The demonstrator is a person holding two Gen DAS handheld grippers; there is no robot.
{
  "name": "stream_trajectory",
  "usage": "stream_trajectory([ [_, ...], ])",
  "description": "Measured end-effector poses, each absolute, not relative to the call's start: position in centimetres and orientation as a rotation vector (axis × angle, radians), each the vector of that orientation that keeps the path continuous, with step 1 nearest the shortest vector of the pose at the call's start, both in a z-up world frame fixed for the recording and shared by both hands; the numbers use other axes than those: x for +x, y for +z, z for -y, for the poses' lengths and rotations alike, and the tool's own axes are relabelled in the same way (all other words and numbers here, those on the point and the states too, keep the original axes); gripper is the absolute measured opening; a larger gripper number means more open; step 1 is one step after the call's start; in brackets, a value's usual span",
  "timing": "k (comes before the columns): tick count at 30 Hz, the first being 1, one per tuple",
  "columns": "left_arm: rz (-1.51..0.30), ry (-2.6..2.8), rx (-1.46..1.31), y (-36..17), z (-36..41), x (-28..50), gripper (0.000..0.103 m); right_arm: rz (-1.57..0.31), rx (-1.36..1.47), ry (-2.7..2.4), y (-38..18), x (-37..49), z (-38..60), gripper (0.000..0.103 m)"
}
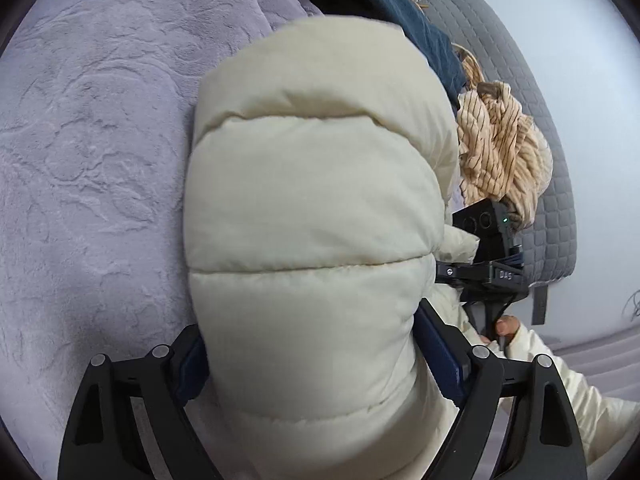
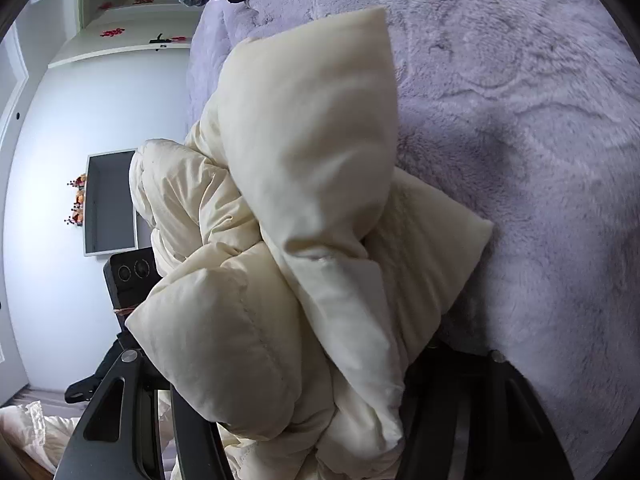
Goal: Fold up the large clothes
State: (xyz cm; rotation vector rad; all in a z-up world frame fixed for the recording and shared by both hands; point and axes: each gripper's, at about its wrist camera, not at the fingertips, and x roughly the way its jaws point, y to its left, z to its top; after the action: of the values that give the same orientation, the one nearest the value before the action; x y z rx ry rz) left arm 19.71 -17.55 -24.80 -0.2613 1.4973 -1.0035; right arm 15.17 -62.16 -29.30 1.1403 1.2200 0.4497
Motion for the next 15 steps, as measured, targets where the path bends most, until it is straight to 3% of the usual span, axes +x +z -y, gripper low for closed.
stream_trajectory([
  [3, -1.464, -0.970, -0.193, -24.1, 18.2, 19.0, 0.085, -1.228, 1.117, 0.439, -28.3, 15.2, 61.5, 0.061],
  [6, -1.439, -0.962, -0.190, -22.8, 17.7, 18.6, 0.075, -1.211, 1.132, 0.423, -27.2, 15.0, 61.2, 0.050],
  [15, -1.366, -0.960, -0.132, -16.2, 14.9, 16.3, 0.074, -1.198, 1.123, 0.433, -22.2, 13.5, 58.1, 0.047],
])
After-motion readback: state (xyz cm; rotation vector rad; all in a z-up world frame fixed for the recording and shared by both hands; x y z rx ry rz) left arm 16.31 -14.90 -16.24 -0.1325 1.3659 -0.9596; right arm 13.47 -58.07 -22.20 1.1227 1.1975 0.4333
